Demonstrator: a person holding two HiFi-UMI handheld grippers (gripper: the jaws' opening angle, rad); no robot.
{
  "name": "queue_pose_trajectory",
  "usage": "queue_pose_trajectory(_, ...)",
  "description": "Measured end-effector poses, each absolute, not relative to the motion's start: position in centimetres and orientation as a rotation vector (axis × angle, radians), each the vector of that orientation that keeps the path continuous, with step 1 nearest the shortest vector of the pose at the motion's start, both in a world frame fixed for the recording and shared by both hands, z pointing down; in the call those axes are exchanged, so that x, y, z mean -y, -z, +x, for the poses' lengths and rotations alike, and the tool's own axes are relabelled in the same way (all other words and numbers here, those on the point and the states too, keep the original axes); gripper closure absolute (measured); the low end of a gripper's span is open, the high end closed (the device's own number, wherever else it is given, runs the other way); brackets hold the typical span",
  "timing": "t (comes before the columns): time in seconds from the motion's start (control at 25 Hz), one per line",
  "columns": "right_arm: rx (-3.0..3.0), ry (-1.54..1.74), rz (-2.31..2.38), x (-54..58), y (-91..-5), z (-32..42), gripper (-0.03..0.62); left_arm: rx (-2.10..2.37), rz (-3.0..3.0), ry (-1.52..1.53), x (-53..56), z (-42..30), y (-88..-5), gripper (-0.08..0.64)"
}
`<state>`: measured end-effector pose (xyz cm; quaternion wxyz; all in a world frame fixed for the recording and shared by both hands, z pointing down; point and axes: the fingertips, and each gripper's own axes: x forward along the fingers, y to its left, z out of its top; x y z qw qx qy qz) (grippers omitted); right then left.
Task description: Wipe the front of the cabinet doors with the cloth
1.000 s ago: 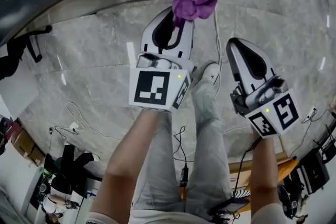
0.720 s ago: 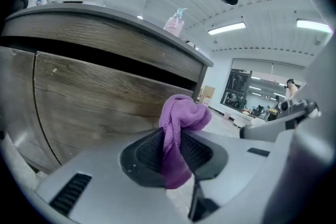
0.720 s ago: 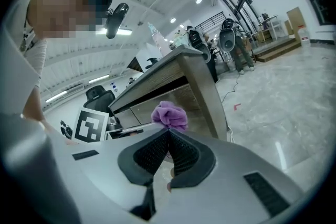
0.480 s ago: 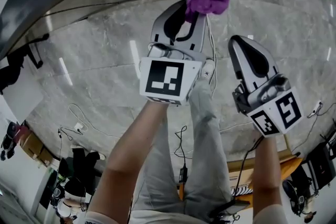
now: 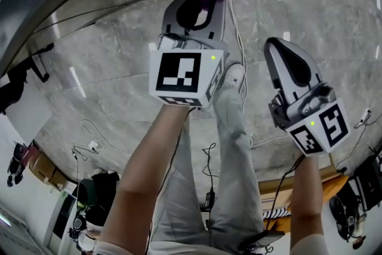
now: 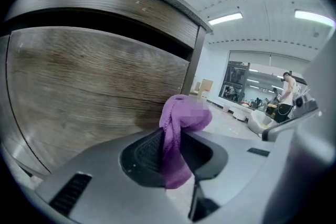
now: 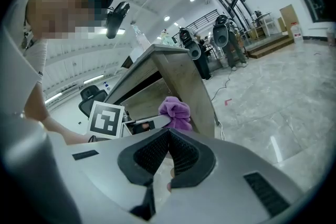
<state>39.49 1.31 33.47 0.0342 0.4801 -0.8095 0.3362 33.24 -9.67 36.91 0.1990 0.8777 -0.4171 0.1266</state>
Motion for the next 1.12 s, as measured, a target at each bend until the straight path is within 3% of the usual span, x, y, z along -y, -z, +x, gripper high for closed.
queue_pose_trajectory(1.12, 2.507, -0.976, 1.399, 1.7, -33.0, 28.1, 0.565, 1.371, 2.351, -0.390, 12.5, 15.7, -37.3, 0.482)
